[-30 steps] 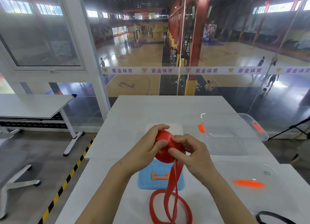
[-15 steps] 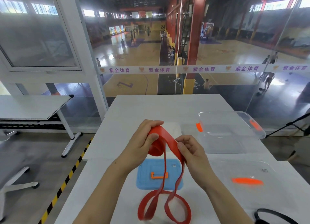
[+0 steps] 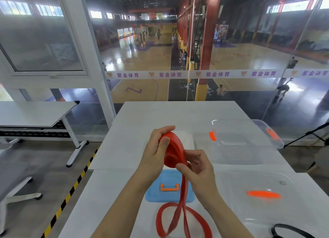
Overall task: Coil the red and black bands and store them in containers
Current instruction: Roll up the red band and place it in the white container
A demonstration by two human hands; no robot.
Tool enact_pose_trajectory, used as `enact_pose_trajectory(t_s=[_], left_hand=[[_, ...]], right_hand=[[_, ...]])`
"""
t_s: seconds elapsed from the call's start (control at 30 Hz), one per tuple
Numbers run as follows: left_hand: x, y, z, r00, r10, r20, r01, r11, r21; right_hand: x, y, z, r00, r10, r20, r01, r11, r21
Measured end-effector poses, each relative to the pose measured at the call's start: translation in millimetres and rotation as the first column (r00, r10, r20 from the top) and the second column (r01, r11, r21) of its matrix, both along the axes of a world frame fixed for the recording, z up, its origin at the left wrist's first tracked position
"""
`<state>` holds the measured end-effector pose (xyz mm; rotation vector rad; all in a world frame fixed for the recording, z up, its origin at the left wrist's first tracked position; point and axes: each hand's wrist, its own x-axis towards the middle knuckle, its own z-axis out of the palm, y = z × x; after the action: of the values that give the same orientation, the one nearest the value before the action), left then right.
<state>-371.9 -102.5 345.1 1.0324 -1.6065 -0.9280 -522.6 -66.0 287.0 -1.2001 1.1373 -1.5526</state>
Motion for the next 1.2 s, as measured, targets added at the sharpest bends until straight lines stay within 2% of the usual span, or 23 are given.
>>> enact_pose_trajectory(t_s=[0.13,0.37,0.43,0.5,0.63,0.77,0.83,0.9,0.97,1.03,1.2], left_hand=[[-0.1,-2.5,-2.8,1.000,0.030,0.005,-0.030,0.999,0.032],[-12.6,2.9,-8.6,0.950,0.150,-0.275,-0.115,0.984,0.139],[-11.1,1.2,-12.6,0.941,0.139,-0.308,-0.089,0.981,0.171],[-2.4,-2.0,-17.1,0.966,0.061,-0.252,-0.017,0.985,0.173],[18.6,-9.2,-18.9,0.993,-0.118,0.023,0.114,0.985,0.129],[22.4,-12.3,-7.6,0.950,-0.246,0.193,0.226,0.967,0.121],[19.7,-12.5,0.5,0.906,-0.245,0.344,0.232,0.969,0.079],[15.4,-12.2,5.7,0.882,-0.215,0.419,0.236,0.972,0.002],[10.6,-10.9,5.9,0.904,-0.165,0.394,0.212,0.974,-0.079],[4.3,-8.1,2.1,0.947,-0.107,0.304,0.155,0.978,-0.137],[-10.6,0.4,-1.5,0.998,0.056,0.006,-0.055,0.991,-0.126]], right_hand=[[-3.9,-1.0,6.8,0.999,-0.042,0.014,0.042,0.999,-0.009],[5.7,-0.5,2.7,0.998,-0.055,0.029,0.056,0.998,-0.011],[6.0,0.3,3.7,0.996,-0.078,0.033,0.079,0.997,-0.017],[1.3,0.7,10.9,0.993,-0.109,0.046,0.111,0.993,-0.027],[-16.3,0.1,28.7,0.989,-0.144,-0.015,0.143,0.988,-0.055],[-27.2,-1.6,40.1,0.976,-0.119,-0.180,0.107,0.991,-0.075],[-29.1,-2.4,46.0,0.973,-0.089,-0.214,0.073,0.994,-0.085],[-30.3,-2.5,51.8,0.969,-0.068,-0.236,0.044,0.993,-0.108],[-30.6,-2.8,54.2,0.973,-0.072,-0.221,0.044,0.990,-0.131],[-26.7,-2.1,54.0,0.979,-0.084,-0.186,0.058,0.988,-0.141],[-17.7,1.2,45.7,0.996,-0.083,-0.028,0.080,0.992,-0.097]])
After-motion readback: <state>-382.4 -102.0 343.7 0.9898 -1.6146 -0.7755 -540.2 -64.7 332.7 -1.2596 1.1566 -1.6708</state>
